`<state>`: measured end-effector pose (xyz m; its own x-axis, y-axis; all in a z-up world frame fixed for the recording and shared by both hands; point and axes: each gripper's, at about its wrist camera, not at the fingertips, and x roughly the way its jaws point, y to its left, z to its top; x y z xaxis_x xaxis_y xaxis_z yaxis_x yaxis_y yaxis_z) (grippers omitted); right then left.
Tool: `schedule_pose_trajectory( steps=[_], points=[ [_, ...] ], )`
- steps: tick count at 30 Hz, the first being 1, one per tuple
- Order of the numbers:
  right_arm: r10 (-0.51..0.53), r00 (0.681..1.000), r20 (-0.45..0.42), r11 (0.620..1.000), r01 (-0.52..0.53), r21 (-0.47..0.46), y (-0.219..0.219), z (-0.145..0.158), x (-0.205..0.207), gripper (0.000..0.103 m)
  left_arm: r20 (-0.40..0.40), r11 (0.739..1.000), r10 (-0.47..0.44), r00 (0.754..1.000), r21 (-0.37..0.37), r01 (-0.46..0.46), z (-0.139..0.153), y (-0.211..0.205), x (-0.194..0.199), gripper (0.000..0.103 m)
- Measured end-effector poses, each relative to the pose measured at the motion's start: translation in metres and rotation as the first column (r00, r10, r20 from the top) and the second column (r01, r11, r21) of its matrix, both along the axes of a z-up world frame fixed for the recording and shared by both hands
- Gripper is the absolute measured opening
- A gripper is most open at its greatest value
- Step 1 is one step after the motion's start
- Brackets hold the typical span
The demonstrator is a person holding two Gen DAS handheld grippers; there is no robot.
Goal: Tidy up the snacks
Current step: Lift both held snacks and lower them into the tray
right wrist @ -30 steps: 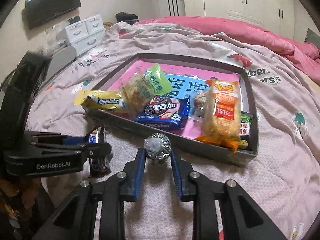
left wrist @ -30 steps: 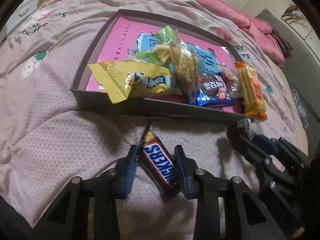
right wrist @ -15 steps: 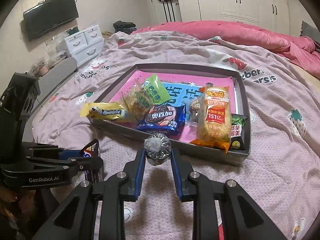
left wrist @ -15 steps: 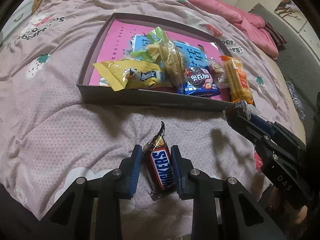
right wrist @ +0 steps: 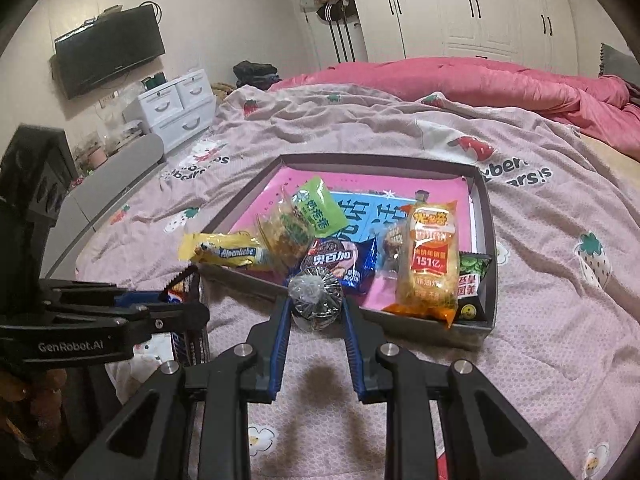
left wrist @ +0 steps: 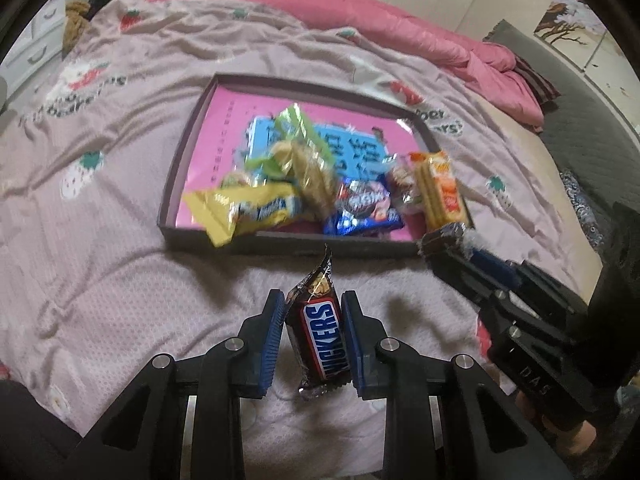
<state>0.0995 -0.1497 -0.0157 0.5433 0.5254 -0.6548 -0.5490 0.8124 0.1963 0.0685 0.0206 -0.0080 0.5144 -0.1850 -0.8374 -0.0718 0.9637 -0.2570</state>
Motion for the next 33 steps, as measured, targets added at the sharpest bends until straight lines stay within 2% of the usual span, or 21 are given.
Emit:
schedule_pose_trajectory(
  steps=[7,16,33],
  points=[
    [-0.026,1.0,0.018,0.999,0.025,0.029,-0.006,0.007,0.005,0.027,0.085,1.0,0.009,0.996,0.026,-0.011,0.027,0.0,0.012,0.03],
    [-0.06,0.997,0.039,0.997,0.058,0.055,-0.012,0.012,0.012,0.027,0.144,0.996,0.032,0.989,0.073,-0.043,0.044,0.006,0.036,0.03],
    [-0.101,0.993,0.052,0.992,0.097,0.08,-0.015,0.015,0.028,0.027,0.135,0.992,0.064,0.989,0.096,-0.077,0.025,0.021,0.068,0.03]
  ],
)
